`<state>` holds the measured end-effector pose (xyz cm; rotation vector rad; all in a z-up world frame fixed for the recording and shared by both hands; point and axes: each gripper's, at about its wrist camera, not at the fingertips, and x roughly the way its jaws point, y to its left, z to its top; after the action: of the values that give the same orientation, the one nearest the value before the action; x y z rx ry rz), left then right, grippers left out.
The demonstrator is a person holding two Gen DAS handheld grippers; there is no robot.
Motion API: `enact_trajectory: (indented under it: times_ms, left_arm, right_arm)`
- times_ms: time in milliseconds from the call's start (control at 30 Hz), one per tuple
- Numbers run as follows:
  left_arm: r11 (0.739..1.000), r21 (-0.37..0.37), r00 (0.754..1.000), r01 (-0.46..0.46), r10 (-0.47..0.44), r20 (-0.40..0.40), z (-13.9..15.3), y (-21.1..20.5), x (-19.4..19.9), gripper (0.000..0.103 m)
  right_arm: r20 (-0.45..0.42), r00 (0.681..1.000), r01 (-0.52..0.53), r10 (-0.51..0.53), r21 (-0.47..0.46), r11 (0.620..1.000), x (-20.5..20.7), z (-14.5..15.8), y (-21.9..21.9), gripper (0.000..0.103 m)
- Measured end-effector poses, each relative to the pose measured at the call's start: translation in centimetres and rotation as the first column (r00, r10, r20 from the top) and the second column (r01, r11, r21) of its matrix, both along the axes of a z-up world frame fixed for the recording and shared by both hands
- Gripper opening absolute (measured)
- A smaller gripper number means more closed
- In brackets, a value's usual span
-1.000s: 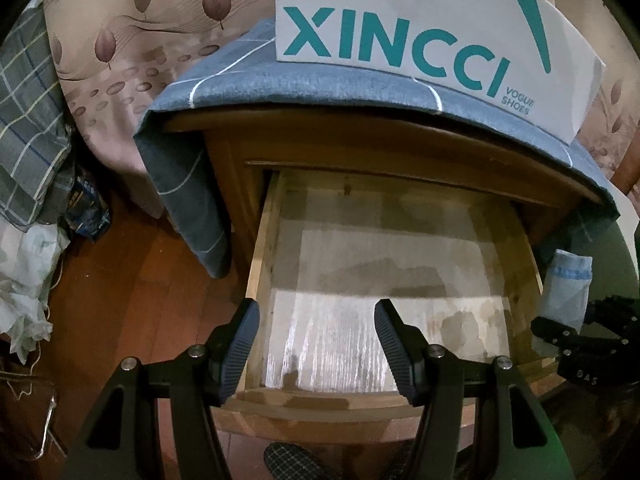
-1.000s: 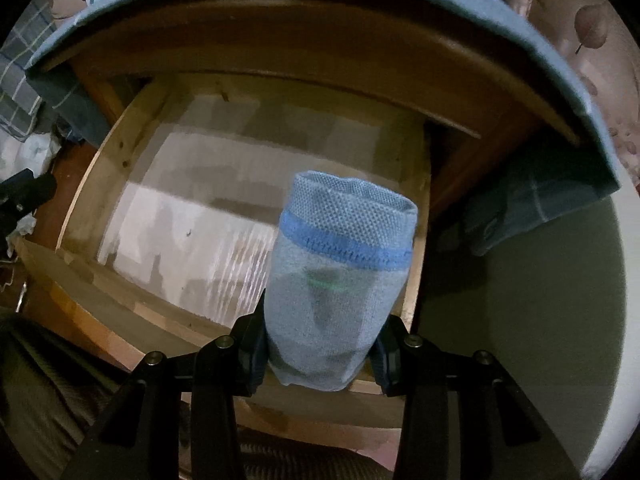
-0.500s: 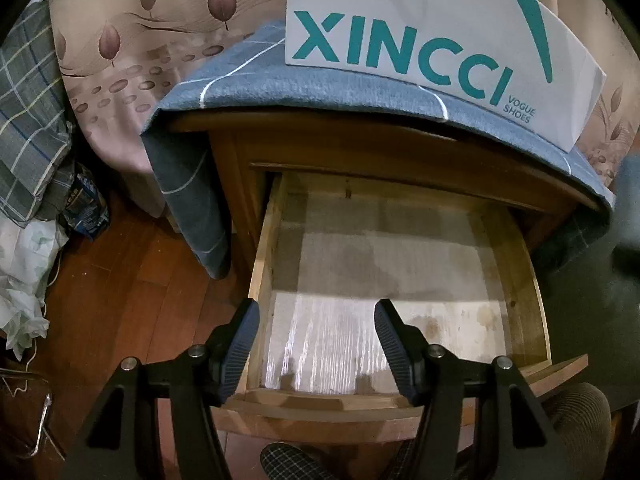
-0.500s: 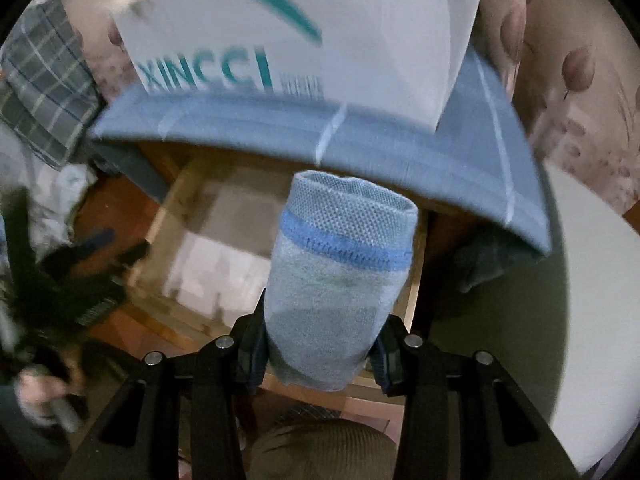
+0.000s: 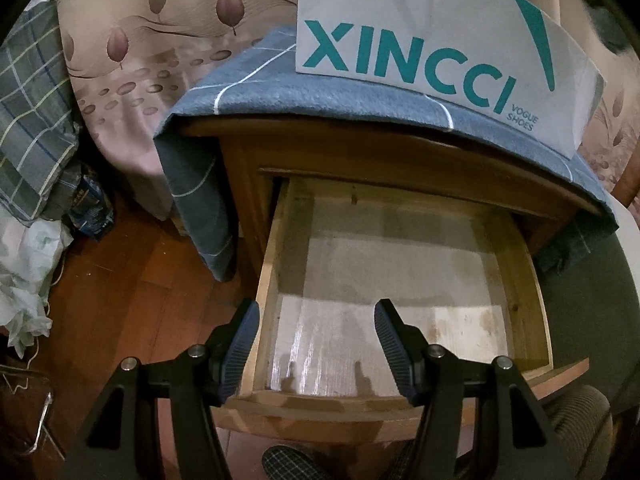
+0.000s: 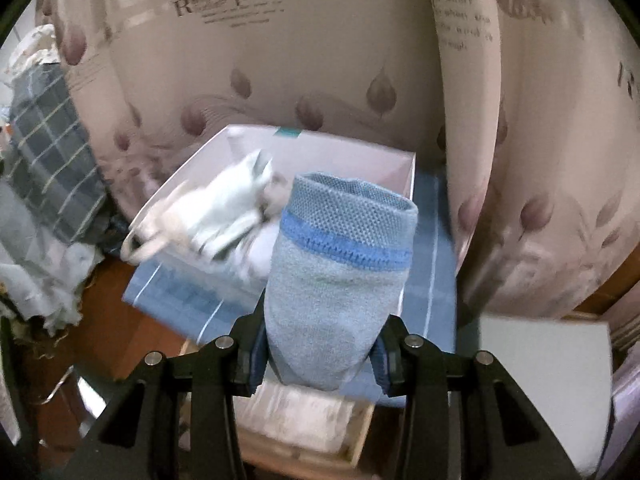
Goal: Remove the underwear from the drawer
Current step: 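Carry the light blue sock up over the white box with the right tool, then open the right tool to drop the blue sock into the box, then move the right tool back over the empty drawer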
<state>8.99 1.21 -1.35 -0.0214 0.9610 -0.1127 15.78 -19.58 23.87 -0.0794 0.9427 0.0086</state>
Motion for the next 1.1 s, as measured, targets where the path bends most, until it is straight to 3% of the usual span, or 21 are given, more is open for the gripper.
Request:
enact_trajectory:
  times_ms: [233,400,567,833,900,1100]
  left_arm:
    - [1.0,-0.01,1.0,-0.017,0.017,0.004,0.1,0.5,0.0,0.061]
    - [1.0,-0.005,1.0,-0.021,0.021,0.001,0.1,0.5,0.2,0.061]
    - [1.0,-0.005,1.0,-0.021,0.021,-0.002,-0.1,0.4,0.4,0.061]
    - [1.0,0.009,1.0,-0.012,0.012,-0.004,-0.2,-0.1,0.4,0.061]
    - [1.0,0.016,1.0,-0.013,0.013,-0.004,-0.2,-0.2,0.4,0.061]
    - [0.999,0.031,1.0,-0.029,0.029,0.003,0.0,-0.2,0.2,0.061]
  right_arm:
    - [-0.158,0.984,0.08,-0.082,-0.017,0.997,8.8,-4.2,-2.1,0.04]
    - [-0.196,0.975,0.101,-0.107,-0.038,0.994,12.0,-7.6,-3.0,0.041]
    - [-0.167,0.984,0.042,-0.064,-0.134,0.99,13.1,-9.4,-1.8,0.047]
    - [-0.032,0.998,0.045,-0.05,-0.16,0.986,9.9,-6.4,-1.4,0.074]
    - [-0.012,0.999,0.05,-0.053,-0.173,0.984,8.0,-5.2,-1.3,0.078]
    - [0.104,0.994,0.054,-0.046,-0.073,0.996,-0.4,-1.8,-1.6,0.093]
